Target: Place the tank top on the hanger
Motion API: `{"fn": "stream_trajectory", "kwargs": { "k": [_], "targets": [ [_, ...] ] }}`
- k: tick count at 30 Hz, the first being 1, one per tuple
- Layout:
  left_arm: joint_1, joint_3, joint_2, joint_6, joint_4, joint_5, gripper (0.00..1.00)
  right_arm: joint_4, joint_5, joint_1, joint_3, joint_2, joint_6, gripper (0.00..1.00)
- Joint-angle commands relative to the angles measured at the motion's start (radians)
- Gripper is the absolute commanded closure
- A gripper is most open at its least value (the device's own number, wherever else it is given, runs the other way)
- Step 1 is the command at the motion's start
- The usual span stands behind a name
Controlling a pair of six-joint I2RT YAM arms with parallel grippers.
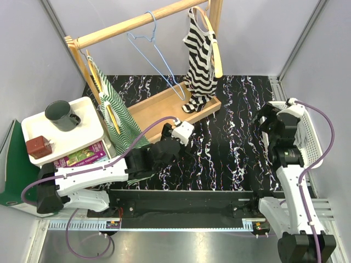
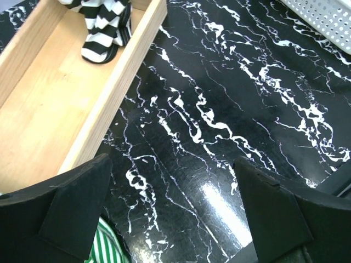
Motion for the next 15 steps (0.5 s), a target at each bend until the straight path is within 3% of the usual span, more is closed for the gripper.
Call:
{"fn": "stream_trajectory", "kwargs": {
  "k": [1, 4, 8, 15],
  "targets": [
    [0.057, -0.058, -0.014, -0.005, 0.143, 0.107, 0.01, -0.099, 0.186, 0.004, 0.133, 0.087, -0.028, 0.00],
    [0.122, -0.106, -0.037, -0.043, 0.209, 0.196, 0.01, -0.206, 0.284, 0.002, 0.221, 0.201, -0.034, 0.00],
    [0.153, -0.127, -0.053, -0.016, 0.246, 0.212, 0.01, -0.302, 0.369, -0.043, 0.327, 0.366, -0.003, 0.00],
    [0.156, -0.117, -0.059, 0.026, 0.224, 0.152, 0.01, -0.296, 0.188, -0.209, 0.465, 0.643, 0.030, 0.00]
  ]
}}
